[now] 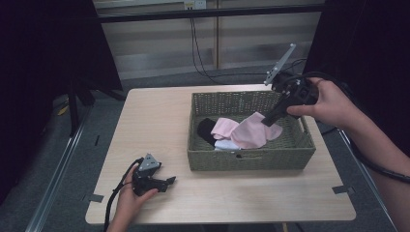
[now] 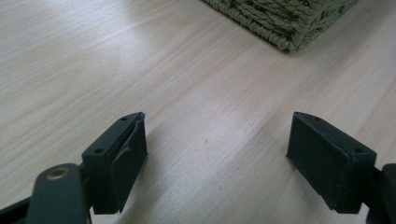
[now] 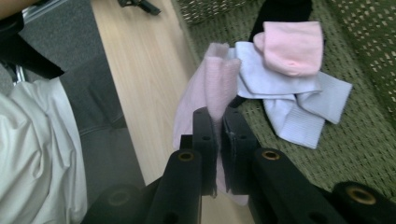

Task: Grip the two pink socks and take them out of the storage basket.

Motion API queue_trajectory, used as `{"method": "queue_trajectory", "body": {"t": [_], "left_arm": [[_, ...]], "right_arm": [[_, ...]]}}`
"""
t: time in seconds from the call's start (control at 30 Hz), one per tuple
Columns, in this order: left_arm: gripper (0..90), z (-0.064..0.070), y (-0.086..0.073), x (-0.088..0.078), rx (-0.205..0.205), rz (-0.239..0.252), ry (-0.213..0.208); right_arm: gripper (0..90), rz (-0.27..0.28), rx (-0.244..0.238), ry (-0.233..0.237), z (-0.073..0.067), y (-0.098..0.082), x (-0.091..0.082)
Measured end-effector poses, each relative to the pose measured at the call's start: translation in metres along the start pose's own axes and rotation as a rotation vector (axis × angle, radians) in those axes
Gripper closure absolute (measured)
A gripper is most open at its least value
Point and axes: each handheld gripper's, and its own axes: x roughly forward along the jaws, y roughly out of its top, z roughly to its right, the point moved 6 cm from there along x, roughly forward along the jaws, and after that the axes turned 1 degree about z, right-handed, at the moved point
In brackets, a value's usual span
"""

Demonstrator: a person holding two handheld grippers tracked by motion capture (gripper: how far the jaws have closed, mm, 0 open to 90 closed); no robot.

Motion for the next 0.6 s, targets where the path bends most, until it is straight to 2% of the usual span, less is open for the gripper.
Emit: {"method": "queue_trajectory", "body": {"t": [0.37,0.6], "left_arm": [[19.4,0.0,0.0,0.0,-0.001,0.005,-0.002],[19.4,0.0,0.0,0.0,-0.001,0.005,-0.002]], "right_arm": [[84.6,-0.009,-0.082,0.08,-0.037,0.003,0.018],[84.0,-0.057,-0.111,0.122,-0.051,0.003,0.034]]}}
